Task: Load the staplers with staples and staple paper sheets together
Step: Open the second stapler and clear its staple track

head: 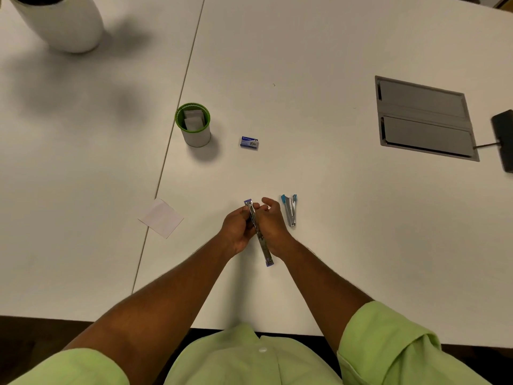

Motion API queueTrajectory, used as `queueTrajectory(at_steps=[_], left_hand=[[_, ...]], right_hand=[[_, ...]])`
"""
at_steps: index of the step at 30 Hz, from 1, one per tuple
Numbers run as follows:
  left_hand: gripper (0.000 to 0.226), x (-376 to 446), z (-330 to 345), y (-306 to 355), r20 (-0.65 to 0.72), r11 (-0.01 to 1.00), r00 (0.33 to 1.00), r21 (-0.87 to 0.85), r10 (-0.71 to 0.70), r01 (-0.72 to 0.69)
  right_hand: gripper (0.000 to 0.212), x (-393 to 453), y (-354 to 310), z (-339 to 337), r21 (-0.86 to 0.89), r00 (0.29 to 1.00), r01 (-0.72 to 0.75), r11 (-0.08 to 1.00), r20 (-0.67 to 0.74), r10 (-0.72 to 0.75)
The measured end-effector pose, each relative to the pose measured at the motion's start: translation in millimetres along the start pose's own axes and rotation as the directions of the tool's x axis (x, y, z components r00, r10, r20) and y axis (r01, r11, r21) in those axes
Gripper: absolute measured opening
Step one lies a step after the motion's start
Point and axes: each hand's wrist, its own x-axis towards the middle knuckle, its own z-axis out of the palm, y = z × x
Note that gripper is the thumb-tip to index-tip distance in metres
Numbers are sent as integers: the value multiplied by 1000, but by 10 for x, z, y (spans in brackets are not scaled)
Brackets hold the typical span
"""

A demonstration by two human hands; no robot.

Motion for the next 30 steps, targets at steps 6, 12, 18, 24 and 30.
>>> queueTrajectory(at_steps=[6, 12, 18, 24, 30], left_hand=[[30, -17, -59, 73, 0, 996, 1000, -84, 3, -3], [25, -14, -55, 165, 35, 986, 999, -167, -7, 12], [26, -5, -64, 94, 44, 992, 999, -126, 12, -6], [25, -2, 0, 88, 96, 998, 995, -61, 22, -16], [31, 24, 28, 87, 80, 1000, 997, 6, 20, -20]], right_hand=[[28, -158, 54, -33, -110, 983, 178, 978, 71, -171], [22, -258, 244, -199, -53, 976, 193, 980, 116, -186], [19, -283, 159, -274, 25, 986, 107, 994, 129, -109], [16, -168, 157, -270, 9, 988, 156, 988, -23, -156], [37, -155, 213, -267, -655, 794, 498, 568, 81, -603]])
